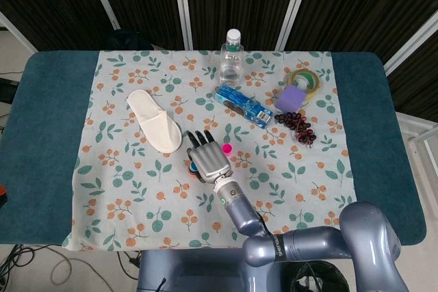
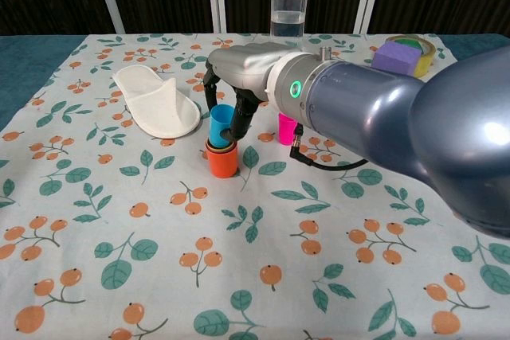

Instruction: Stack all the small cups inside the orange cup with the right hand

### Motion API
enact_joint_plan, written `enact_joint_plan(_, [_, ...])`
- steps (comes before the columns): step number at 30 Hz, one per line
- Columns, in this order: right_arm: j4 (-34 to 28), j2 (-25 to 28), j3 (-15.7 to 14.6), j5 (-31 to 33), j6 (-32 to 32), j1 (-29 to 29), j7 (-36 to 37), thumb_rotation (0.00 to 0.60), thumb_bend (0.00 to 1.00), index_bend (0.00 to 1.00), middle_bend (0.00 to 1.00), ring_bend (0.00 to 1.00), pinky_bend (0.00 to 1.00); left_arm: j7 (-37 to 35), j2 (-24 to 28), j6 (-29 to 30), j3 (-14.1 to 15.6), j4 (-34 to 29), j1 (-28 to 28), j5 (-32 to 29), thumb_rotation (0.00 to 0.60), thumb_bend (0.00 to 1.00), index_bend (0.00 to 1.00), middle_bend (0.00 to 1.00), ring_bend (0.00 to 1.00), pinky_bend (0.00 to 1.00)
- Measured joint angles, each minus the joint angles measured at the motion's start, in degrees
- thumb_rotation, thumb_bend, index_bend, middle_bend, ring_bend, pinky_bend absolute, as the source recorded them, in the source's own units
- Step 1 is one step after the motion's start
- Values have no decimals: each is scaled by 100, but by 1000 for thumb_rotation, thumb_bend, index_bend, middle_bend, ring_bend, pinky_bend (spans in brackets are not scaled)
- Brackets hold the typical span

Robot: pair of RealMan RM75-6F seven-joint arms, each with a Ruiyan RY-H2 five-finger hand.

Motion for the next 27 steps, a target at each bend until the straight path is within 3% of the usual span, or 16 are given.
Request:
enact_joint_plan(6, [-2,33,-53,19,-106,-51,54,600,424,465,0,2,91,7,2,-1,-1,0,-1,-2,600,731,127,4,0,0])
enact_joint_plan(11, [-47,86,-109,31,-196,-56,34,600,423,96,0,2,91,18,3,-2,-2,-9,1,-11,600,732,127,4,0,0])
enact_joint_plan(13, [-57,100,-124,45,-210,-51,12,600,423,16,0,1,91,21,3,0,-1,-11,2,-11,600,732,127,4,0,0])
enact_joint_plan(21, [-120,175,-17,49,-117,-122,166,600,423,0,0,0,91,3,18,5,5,-15,14,-13,600,732,127,4,0,0])
enact_joint_plan(27, [-166,519,35,89,-12,-279,251,600,417,0,0,0,79,2,24,25,6,-22,26,-8,600,732,127,4,0,0])
